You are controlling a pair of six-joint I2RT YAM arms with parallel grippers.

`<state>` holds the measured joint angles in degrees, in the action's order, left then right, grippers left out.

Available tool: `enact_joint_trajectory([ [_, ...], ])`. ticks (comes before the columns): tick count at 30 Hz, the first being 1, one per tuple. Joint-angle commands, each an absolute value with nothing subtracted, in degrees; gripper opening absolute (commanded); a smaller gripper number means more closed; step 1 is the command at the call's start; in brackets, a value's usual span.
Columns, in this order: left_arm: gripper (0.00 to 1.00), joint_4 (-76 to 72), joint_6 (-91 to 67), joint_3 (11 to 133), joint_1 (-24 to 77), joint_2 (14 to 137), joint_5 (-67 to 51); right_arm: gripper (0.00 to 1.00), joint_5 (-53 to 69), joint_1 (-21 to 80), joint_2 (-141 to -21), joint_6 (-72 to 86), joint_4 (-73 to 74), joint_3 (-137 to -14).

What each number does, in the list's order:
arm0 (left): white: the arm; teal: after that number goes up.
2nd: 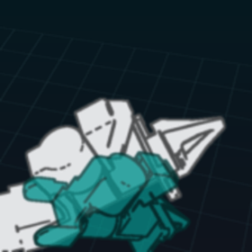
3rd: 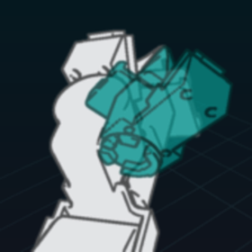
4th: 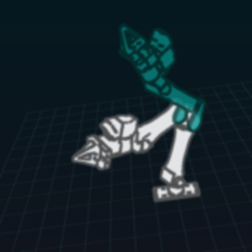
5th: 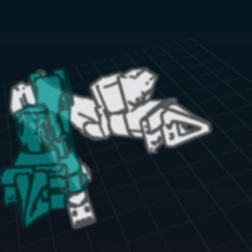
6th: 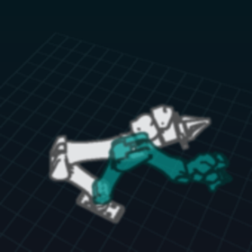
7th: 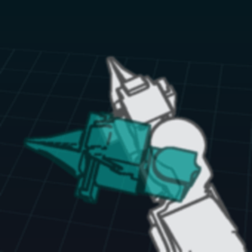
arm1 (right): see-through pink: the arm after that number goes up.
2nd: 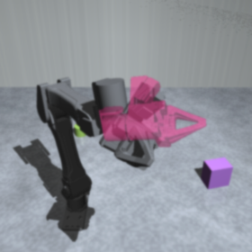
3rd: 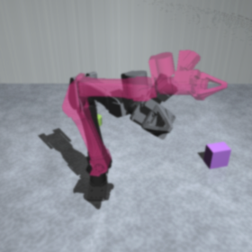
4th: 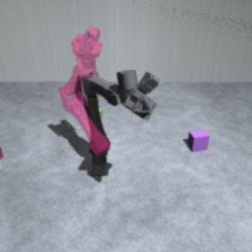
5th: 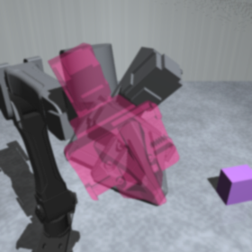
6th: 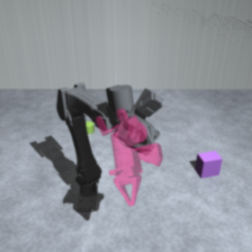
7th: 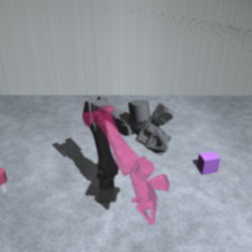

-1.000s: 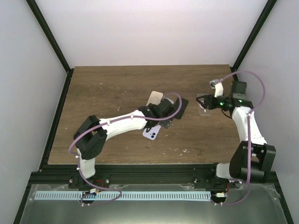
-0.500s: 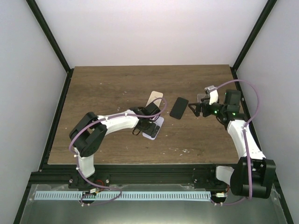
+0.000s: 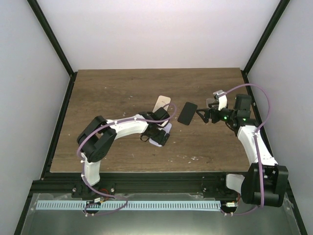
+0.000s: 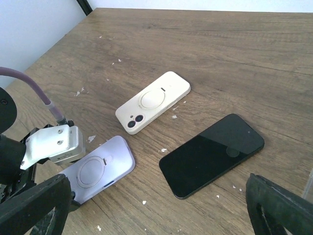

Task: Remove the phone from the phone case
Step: Pick up the phone at the center of the board.

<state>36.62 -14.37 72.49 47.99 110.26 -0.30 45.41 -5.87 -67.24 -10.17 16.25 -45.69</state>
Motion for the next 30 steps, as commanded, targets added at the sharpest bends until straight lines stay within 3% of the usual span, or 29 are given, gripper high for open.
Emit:
enact_joint_trajectory([
  [1,1.0,38.9,-14.4,74.36,48.54,112.23,2.28,0.98,46.98,-5.93,-68.09,-11.4,16.14,-47.54],
  [7,0.98,41.17,-14.06,75.8,50.48,114.42,5.85,0.96,46.85,-5.89,-69.0,-11.67,16.51,-47.84],
  [18,0.74,41.05,-14.53,75.36,49.67,116.43,-1.75,0.94,47.64,-5.89,-69.58,-12.29,17.33,-48.25],
  [26,0.56,41.57,-14.88,71.62,49.24,106.62,-2.04,0.89,50.72,-5.88,-69.94,-14.72,18.36,-48.32],
  [30,0.54,43.17,-14.43,68.9,48.89,99.39,-3.77,0.84,53.08,-5.89,-69.09,-17.03,18.8,-47.74],
])
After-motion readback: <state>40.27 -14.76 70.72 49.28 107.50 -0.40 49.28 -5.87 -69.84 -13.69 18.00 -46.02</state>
